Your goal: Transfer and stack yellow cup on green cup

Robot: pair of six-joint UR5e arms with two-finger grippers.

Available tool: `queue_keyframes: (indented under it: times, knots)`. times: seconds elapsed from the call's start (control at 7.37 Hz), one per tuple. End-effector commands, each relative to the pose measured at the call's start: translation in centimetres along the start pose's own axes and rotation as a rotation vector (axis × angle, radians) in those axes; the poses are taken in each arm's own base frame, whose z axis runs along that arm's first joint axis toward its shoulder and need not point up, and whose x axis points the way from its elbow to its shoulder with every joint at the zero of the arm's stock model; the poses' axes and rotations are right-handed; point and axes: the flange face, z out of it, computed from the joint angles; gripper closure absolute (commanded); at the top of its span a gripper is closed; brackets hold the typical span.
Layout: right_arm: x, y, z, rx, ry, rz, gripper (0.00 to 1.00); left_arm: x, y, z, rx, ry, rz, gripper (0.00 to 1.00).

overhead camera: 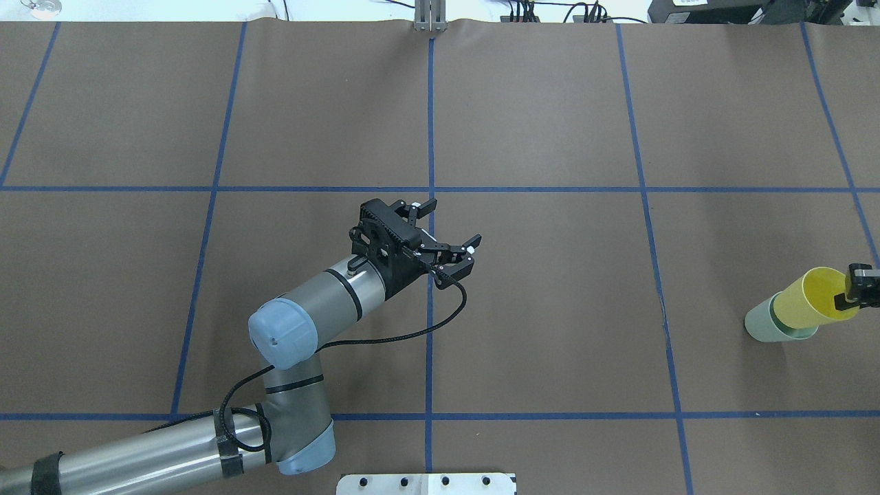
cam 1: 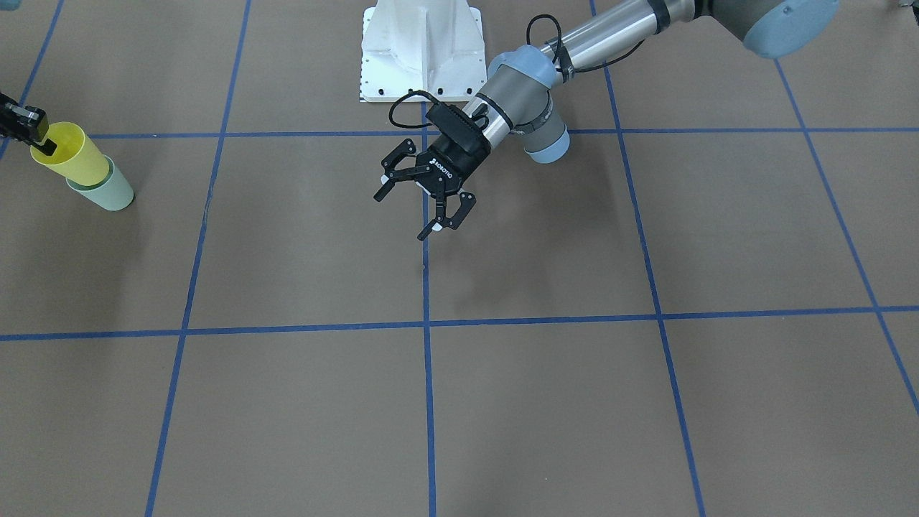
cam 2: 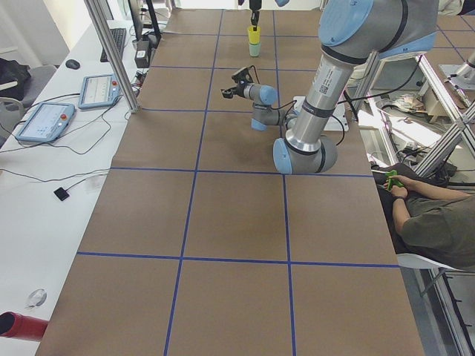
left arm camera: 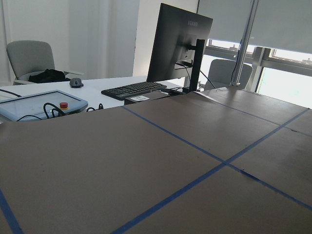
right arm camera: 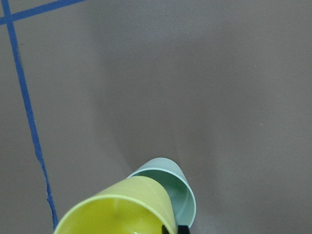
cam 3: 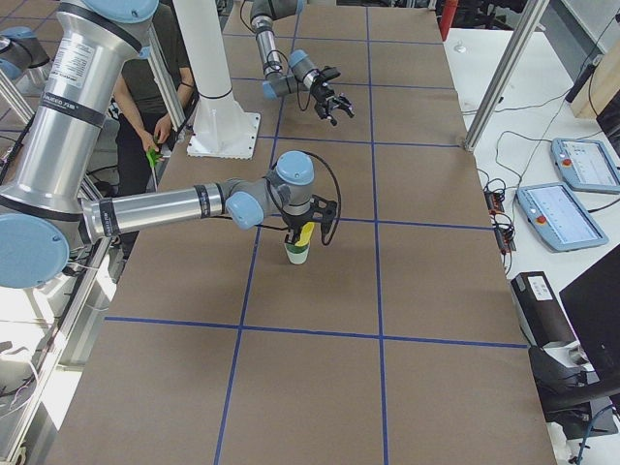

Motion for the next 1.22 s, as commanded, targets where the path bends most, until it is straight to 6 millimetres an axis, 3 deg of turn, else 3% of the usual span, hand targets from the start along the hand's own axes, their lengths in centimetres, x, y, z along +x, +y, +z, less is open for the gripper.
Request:
queue_keyframes:
  times: [0.0, 0.27, 0.54, 0.81, 0.95, 1.09]
  knots:
    - [0.0, 0.3, 0.5, -0.013, 0.006, -0.004, 1.00, 0.1, 0.0, 0.0, 0.000, 0.001, -0.001, 0.01]
    - [-0.1, 0.3, 0.7, -0.017, 0.008, -0.006, 0.86, 0.0, -0.1, 0.0, 0.001, 0.000, 0.000, 0.01]
    - [0.3, 0.3, 0.8, -0.019, 0.012, 0.000, 0.84, 0.1, 0.1, 0.0, -0.001, 0.001, 0.000, 0.01]
    - [0.5, 0.3, 1.0, -0.022, 0.016, 0.003, 0.75, 0.1, 0.0, 0.0, 0.000, 0.001, -0.002, 0.01]
    - [0.7, 0.2, 1.2, -0.024, 0.019, 0.001, 0.17, 0.1, 0.1, 0.0, -0.002, 0.000, 0.000, 0.01]
    - [0.4, 0.1, 1.0, -0.019, 0.013, -0.004, 0.00, -1.0, -0.4, 0.3, 0.003, -0.030, 0.009, 0.01]
